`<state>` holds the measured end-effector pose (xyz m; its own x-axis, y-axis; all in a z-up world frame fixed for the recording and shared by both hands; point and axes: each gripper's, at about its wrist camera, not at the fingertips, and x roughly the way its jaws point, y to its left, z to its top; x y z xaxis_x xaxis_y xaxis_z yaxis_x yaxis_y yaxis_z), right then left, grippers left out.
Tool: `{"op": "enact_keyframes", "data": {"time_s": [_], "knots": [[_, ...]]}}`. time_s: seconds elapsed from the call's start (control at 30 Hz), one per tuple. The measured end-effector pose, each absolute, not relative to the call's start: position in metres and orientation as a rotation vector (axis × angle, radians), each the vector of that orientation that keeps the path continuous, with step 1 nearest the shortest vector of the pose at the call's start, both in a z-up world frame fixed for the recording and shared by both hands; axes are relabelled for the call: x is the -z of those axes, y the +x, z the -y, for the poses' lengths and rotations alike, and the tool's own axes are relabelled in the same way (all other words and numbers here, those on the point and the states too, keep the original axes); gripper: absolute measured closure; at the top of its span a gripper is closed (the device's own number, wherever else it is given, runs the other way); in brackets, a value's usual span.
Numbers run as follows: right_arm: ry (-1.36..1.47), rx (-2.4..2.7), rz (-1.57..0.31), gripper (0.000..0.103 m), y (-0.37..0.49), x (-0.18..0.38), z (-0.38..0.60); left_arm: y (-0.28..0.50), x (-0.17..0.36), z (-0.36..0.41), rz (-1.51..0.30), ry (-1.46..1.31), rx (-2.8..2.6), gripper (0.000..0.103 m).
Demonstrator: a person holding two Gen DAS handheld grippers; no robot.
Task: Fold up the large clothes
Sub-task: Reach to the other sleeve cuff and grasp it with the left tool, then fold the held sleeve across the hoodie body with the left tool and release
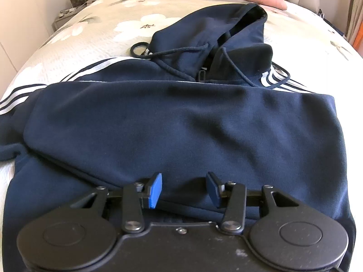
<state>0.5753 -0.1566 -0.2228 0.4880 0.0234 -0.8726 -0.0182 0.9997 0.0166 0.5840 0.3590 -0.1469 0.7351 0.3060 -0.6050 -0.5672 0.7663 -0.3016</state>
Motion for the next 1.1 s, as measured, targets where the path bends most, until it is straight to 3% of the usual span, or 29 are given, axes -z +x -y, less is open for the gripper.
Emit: {"op": "enact_keyframes", "data": {"time_s": [0.13, 0.27, 0.33, 0.4, 0.47, 0.57, 0.7, 0.77, 0.83, 1.1], "knots": [[0.038, 0.002, -1.049, 0.048, 0.571, 0.213, 0.168, 0.585, 0.078, -0.250, -0.444, -0.242, -0.226, 0.096], [0.063, 0.026, -1.017, 0.048, 0.562, 0.196, 0.184, 0.587, 0.058, -0.134, -0.429, -0.141, 0.135, 0.094], [0.084, 0.049, -1.002, 0.048, 0.556, 0.187, 0.196, 0.590, 0.070, -0.081, -0.481, -0.110, 0.316, 0.089], [0.103, 0.079, -0.991, 0.048, 0.550, 0.182, 0.212, 0.595, 0.098, -0.033, -0.592, -0.062, 0.467, 0.064], [0.117, 0.115, -0.993, 0.048, 0.545, 0.180, 0.229, 0.595, 0.132, 0.002, -0.708, 0.030, 0.500, 0.063], [0.154, 0.136, -1.000, 0.047, 0.541, 0.180, 0.252, 0.587, 0.166, 0.009, -0.820, 0.104, 0.486, 0.064], [0.251, 0.076, -0.990, 0.047, 0.552, 0.183, 0.262, 0.583, 0.168, -0.020, -0.858, 0.046, 0.422, 0.063], [0.299, 0.035, -0.974, 0.040, 0.566, 0.182, 0.259, 0.589, 0.167, -0.031, -0.861, 0.022, 0.394, 0.063], [0.333, 0.033, -0.944, 0.022, 0.582, 0.181, 0.259, 0.598, 0.169, -0.038, -0.873, 0.018, 0.364, 0.063], [0.504, 0.074, -0.968, 0.020, 0.629, 0.190, 0.308, 0.619, 0.171, -0.028, -0.876, 0.030, 0.379, 0.062]]}}
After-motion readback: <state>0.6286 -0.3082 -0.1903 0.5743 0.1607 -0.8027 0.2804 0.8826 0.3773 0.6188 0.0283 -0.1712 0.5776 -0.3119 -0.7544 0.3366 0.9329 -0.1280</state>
